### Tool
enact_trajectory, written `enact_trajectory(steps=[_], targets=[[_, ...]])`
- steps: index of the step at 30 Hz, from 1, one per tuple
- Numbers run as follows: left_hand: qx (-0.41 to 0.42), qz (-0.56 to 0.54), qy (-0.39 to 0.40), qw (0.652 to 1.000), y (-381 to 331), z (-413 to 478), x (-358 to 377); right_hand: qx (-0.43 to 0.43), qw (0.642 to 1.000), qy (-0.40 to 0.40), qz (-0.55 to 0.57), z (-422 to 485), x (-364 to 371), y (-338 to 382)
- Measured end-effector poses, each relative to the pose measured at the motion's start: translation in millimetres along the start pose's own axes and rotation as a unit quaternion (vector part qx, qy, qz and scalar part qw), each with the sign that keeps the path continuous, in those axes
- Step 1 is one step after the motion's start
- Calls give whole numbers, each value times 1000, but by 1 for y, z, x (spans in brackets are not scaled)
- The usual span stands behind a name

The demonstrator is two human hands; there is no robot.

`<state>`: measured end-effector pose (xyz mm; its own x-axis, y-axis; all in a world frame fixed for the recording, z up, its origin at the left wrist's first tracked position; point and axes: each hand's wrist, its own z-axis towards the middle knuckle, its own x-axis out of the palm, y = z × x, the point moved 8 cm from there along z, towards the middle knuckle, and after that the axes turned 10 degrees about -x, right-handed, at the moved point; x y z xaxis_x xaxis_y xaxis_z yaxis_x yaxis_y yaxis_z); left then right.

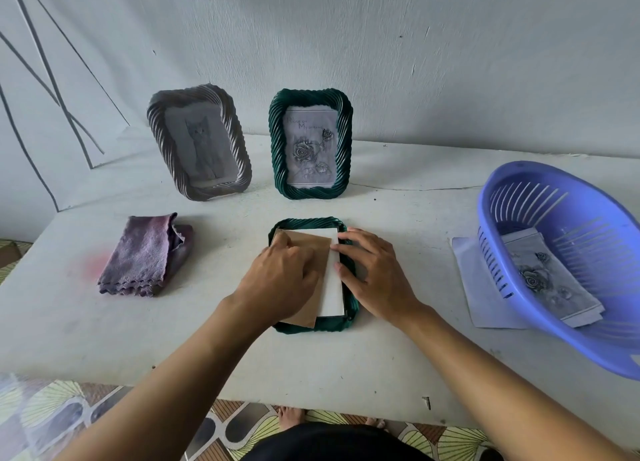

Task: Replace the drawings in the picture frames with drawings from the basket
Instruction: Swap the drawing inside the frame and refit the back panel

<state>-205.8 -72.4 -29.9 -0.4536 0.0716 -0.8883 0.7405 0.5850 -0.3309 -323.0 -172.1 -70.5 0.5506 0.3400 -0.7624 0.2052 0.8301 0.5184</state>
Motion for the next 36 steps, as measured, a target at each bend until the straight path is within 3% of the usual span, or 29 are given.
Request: enact_trajectory(steps=[13,18,26,36], targets=[[3,-48,-38,998,-1,11,-6,23,1000,-9,19,-1,-3,-4],[0,56,-67,996,8,6,-3,19,999,-13,26,-1,-2,-5],[146,66,12,987,49,-8,13,-5,999,-32,30,0,-2,-6],[172,41,-16,984,69,-28,19,-5,999,-35,40,0,-1,-7]])
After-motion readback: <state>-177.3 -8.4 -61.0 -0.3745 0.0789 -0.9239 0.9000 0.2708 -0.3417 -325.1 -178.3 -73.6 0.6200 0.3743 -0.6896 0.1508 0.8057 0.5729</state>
